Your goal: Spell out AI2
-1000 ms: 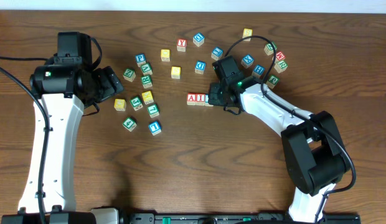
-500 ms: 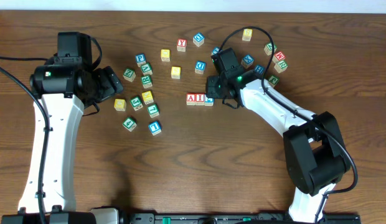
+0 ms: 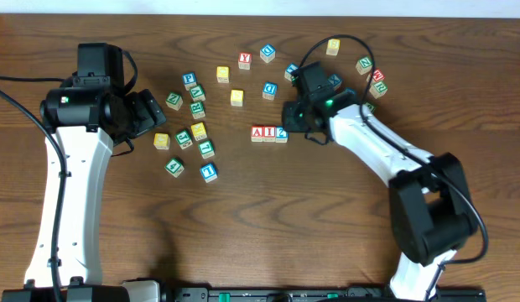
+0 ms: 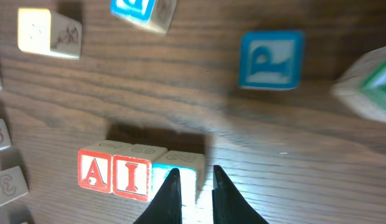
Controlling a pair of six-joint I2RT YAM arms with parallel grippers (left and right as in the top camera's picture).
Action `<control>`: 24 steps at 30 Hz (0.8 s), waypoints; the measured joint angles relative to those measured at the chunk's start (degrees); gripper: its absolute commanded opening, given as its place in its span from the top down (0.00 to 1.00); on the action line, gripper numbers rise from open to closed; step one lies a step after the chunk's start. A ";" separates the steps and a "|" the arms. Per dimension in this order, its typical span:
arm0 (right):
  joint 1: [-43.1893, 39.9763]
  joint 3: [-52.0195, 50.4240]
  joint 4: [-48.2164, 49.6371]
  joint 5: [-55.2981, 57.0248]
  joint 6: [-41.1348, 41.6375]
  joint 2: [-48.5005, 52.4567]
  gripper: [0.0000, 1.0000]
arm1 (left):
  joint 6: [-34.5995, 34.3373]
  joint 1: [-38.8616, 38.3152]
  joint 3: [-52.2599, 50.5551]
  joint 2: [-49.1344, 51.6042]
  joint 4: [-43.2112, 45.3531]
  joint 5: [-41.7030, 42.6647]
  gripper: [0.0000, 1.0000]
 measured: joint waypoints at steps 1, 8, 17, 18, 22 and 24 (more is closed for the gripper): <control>-0.55 0.00 -0.52 -0.02 -0.46 -1.03 0.83 | 0.00 0.00 0.00 0.00 0.00 0.00 0.02; -3.37 0.04 -4.87 -0.02 -4.13 -10.34 0.75 | 0.00 0.00 0.00 0.00 0.00 0.00 0.01; -5.53 0.24 -11.87 0.66 -8.09 -16.98 0.63 | 0.00 0.00 0.00 0.00 0.00 0.00 0.01; -5.64 0.24 -12.41 0.76 -8.31 -17.59 0.61 | 0.00 0.00 0.00 0.00 0.00 0.00 0.01; -6.19 0.24 -14.08 1.11 -9.57 -20.76 0.55 | 0.00 0.00 0.00 0.00 0.00 0.00 0.01; -6.40 0.24 -15.65 1.33 -10.54 -22.75 0.55 | 0.00 0.00 0.00 0.00 0.00 0.00 0.01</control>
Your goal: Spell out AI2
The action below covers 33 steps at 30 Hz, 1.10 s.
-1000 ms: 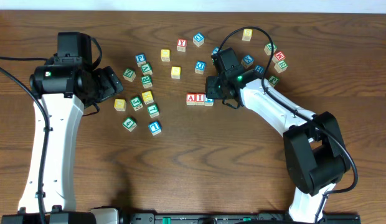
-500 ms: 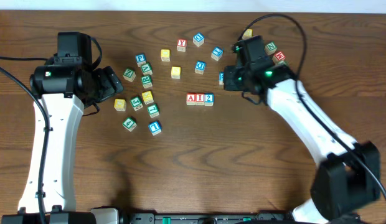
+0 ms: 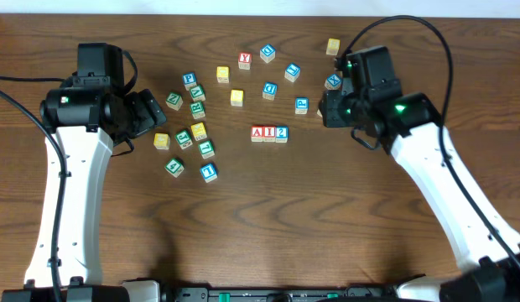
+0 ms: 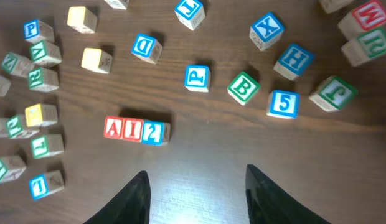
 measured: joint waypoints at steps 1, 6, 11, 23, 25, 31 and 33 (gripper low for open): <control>0.00 0.00 -0.74 0.00 -0.37 -0.68 0.55 | 0.00 0.00 0.00 0.00 0.00 0.00 0.01; -0.04 0.00 -5.64 0.22 -1.81 -3.89 0.52 | 0.00 0.00 0.00 0.00 0.00 0.00 0.01; -0.04 0.00 -9.14 0.42 -2.38 -7.10 0.50 | 0.00 0.00 0.00 0.00 0.00 0.00 0.02; -0.04 0.00 -14.29 1.53 -2.82 -17.68 0.41 | 0.00 0.00 0.00 0.00 0.02 0.00 0.01; -0.04 0.00 -16.22 1.97 -2.80 -19.04 0.41 | 0.00 0.00 0.00 0.00 0.02 0.00 0.01; -0.04 0.00 -18.78 2.75 -2.82 -21.62 0.39 | 0.00 0.00 0.00 0.00 0.00 0.00 0.01; -0.04 0.00 -18.73 3.02 -2.80 -22.32 0.30 | 0.00 0.00 0.00 0.00 0.02 0.00 0.01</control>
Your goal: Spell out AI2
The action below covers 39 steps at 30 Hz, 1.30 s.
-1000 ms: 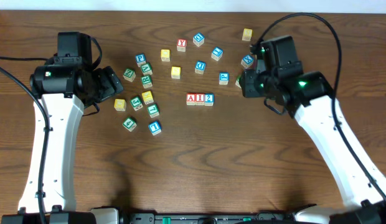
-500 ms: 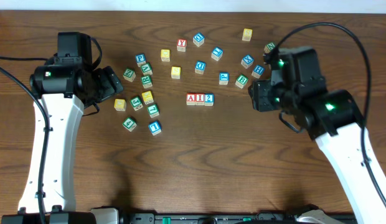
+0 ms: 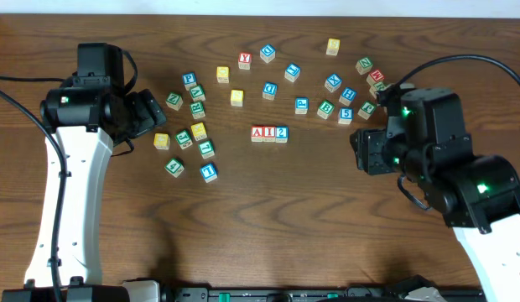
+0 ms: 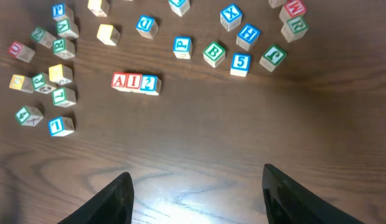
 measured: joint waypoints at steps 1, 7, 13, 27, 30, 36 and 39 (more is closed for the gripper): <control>0.00 0.00 0.00 0.17 0.15 -0.35 0.25 | 0.00 0.00 0.00 0.00 0.00 0.00 0.01; 0.00 0.00 0.00 0.46 -0.39 -2.73 0.01 | 0.00 0.00 0.00 0.00 0.00 0.00 0.01; 0.00 0.00 -0.92 0.46 -0.39 -3.23 0.01 | 0.00 0.00 0.00 0.00 0.00 0.00 0.01; 0.00 0.00 -6.12 3.76 -0.39 -3.23 0.01 | 0.00 0.00 0.00 0.00 -0.02 0.00 0.01; -0.07 0.00 -5.11 6.67 -0.39 -3.34 0.01 | 0.00 0.00 0.00 0.00 -0.02 0.00 0.01; -6.38 -4.72 7.98 8.00 -3.23 -8.70 0.01 | 0.00 0.00 0.00 0.00 0.00 -0.02 0.01; -11.39 -11.72 17.42 5.44 -5.11 -14.75 0.01 | 0.00 0.00 0.00 0.00 0.02 -0.02 0.01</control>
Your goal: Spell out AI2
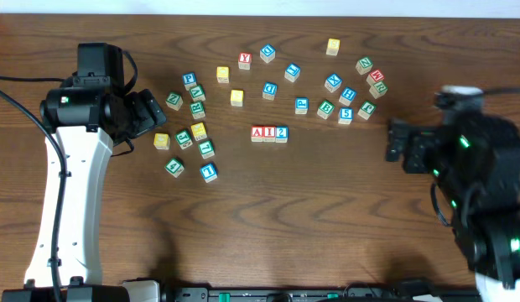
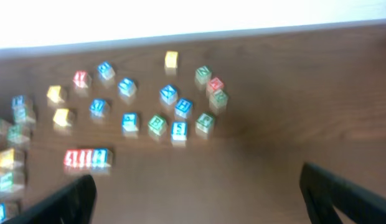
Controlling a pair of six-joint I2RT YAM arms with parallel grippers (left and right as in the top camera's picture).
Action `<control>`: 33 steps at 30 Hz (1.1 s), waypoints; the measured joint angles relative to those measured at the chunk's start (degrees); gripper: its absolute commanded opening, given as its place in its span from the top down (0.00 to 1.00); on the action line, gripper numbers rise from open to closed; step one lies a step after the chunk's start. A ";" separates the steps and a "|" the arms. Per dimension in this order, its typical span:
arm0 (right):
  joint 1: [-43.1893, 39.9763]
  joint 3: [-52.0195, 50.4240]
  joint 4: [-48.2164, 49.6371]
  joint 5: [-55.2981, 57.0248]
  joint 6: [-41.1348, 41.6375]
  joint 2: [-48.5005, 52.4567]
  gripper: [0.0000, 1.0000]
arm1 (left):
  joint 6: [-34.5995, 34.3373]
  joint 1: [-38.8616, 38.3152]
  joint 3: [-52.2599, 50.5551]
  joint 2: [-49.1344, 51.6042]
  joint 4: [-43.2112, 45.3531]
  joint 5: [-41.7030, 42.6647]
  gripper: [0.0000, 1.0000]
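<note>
Three blocks stand touching in a row at mid-table: red A (image 1: 257, 132), red I (image 1: 269, 132) and blue 2 (image 1: 281, 132). The blurred right wrist view shows the same row (image 2: 88, 158) at lower left. My right gripper (image 1: 400, 141) is high at the table's right side, far from the row; in its own view the right gripper (image 2: 199, 198) is wide open with nothing between its fingers. My left gripper (image 1: 149, 113) rests at the left beside a cluster of blocks; whether it is open or shut is hidden.
Loose letter and number blocks lie scattered behind the row, among them a blue P block (image 1: 301, 105), a green B block (image 1: 325, 109) and a blue 5 block (image 1: 345, 115). More blocks crowd the left near a blue 1 block (image 1: 209, 172).
My right arm has moved further right and higher, away from the blocks, its jaws spread wider. The A, I, 2 row and the left arm have not moved.
At first my right gripper was nearly shut down at the blue 2 block, at the row's right end. Then it was open and clear of the row, farther back at each later moment. The row has stayed in place throughout.
</note>
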 measured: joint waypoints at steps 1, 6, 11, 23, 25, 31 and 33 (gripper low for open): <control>-1.33 -2.75 3.28 -0.98 -0.44 -2.21 0.01 | 0.00 0.00 0.00 0.00 0.00 -0.02 0.01; -4.13 -18.10 17.75 -3.87 -1.70 -13.55 0.01 | 0.00 0.00 0.00 0.00 0.00 0.00 0.01; -4.28 -32.68 28.57 -5.11 -2.47 -24.06 0.01 | 0.00 0.00 0.00 0.00 -0.02 0.00 0.01; -4.28 -59.32 39.95 -5.35 -3.04 -45.44 0.01 | 0.00 0.00 0.00 0.00 -0.02 0.02 0.01; -4.28 -61.02 40.06 -5.35 -3.04 -47.10 0.01 | 0.00 0.00 0.00 0.00 0.00 0.00 0.01; -4.28 -65.59 40.44 -5.33 -3.04 -50.60 0.01 | 0.00 0.00 0.00 0.00 -0.04 0.02 0.01; -4.28 -65.96 40.65 -5.35 -3.04 -50.64 0.01 | 0.00 0.00 0.00 0.00 -0.04 0.02 0.01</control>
